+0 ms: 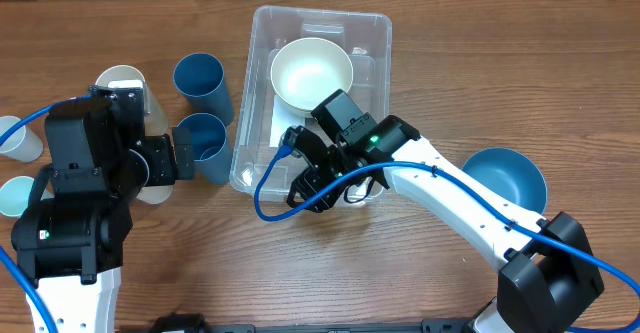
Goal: Pack container
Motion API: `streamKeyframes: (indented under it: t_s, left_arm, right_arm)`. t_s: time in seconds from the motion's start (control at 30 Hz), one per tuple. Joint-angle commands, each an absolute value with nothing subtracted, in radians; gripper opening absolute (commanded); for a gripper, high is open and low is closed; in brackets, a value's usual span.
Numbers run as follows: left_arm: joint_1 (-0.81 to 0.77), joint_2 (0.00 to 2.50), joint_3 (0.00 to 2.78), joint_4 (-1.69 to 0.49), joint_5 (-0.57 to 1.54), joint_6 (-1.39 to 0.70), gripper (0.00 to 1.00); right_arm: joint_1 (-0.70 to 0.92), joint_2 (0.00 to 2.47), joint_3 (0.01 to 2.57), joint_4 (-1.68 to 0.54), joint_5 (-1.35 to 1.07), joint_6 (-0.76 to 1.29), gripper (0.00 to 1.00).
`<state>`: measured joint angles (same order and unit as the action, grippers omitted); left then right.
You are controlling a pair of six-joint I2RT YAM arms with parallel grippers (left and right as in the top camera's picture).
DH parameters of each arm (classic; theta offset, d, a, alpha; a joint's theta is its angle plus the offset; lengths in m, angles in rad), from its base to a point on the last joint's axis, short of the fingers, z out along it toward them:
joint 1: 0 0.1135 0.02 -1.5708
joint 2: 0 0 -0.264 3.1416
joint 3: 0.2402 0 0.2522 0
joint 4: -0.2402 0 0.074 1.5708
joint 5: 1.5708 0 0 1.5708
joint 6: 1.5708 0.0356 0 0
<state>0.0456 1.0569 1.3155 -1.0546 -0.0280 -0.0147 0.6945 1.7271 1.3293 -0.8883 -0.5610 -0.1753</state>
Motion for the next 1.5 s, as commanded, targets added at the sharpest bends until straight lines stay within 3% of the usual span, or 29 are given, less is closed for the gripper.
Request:
streamKeyframes:
  t_s: [0.0,0.27,0.73,1.17,1.47]
  left_arm:
    - [0.039,1.060,1.337,-1.051,-0.033,0.008,1.00]
    - [0.039,1.060,1.337,-1.051,-0.033,0.008,1.00]
    - [0.039,1.060,1.337,-1.051,-0.034,0.008,1.00]
    - [0.039,1.060,1.337,-1.051,-0.033,0.008,1.00]
    - [0.039,1.060,1.337,-1.051,-0.033,0.008,1.00]
  right_arm:
    - [0.696,1.729,1.334,-0.953,-0.570,-0.188,0.46]
    - [0.744,1.729,1.334,-1.026,-0.558,-0.184,0.46]
    - [0.801,1.638,1.335,-1.066,-0.274,-0.041,0.46]
    - [0.801,1.636,1.334,-1.166,0.056,0.271,0.42]
    - [0.820,1.636,1.335,-1.187,0.068,0.254,0.44]
